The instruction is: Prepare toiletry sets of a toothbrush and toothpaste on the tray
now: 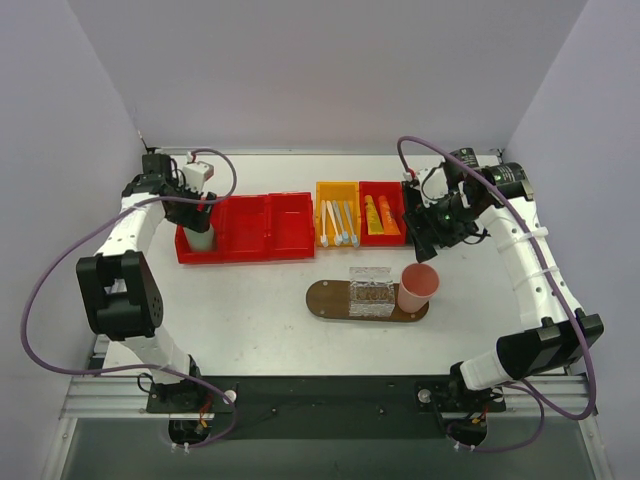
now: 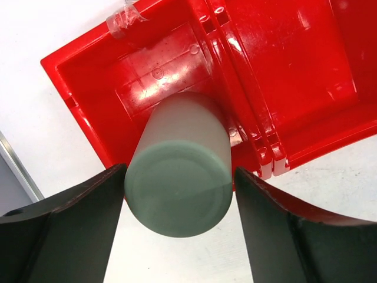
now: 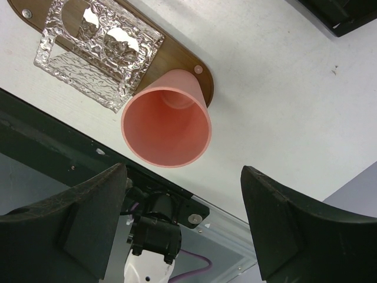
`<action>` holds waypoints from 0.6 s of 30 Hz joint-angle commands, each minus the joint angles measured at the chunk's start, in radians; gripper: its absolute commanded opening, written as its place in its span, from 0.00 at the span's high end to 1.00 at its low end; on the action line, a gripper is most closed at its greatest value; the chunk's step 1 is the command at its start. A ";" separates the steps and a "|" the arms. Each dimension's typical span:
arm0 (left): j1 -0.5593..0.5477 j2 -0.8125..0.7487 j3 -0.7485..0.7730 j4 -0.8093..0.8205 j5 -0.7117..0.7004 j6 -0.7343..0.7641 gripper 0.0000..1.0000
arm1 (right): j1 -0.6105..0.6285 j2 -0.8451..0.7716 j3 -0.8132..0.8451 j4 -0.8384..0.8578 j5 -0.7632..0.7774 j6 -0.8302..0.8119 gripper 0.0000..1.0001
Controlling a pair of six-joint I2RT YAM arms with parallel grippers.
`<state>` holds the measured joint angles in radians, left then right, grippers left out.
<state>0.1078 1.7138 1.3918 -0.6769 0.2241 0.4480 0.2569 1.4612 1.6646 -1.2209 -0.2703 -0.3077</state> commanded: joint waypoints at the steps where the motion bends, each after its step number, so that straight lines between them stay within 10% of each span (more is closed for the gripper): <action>1: 0.007 0.017 0.009 0.028 0.041 0.006 0.22 | 0.007 -0.042 -0.008 -0.019 0.011 -0.004 0.27; 9: 0.009 -0.040 0.019 0.007 0.118 0.043 0.65 | 0.007 -0.039 0.014 -0.020 0.016 0.001 0.27; 12: 0.009 -0.085 0.041 -0.013 0.126 0.054 0.96 | 0.007 -0.042 0.044 -0.020 0.017 0.007 0.27; 18: 0.009 -0.212 0.119 -0.041 0.152 0.055 1.00 | 0.007 -0.039 0.133 -0.019 0.014 0.028 0.27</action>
<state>0.1135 1.6386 1.4090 -0.7193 0.3012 0.4931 0.2569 1.4490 1.7229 -1.2217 -0.2657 -0.3019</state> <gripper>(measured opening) 0.740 0.731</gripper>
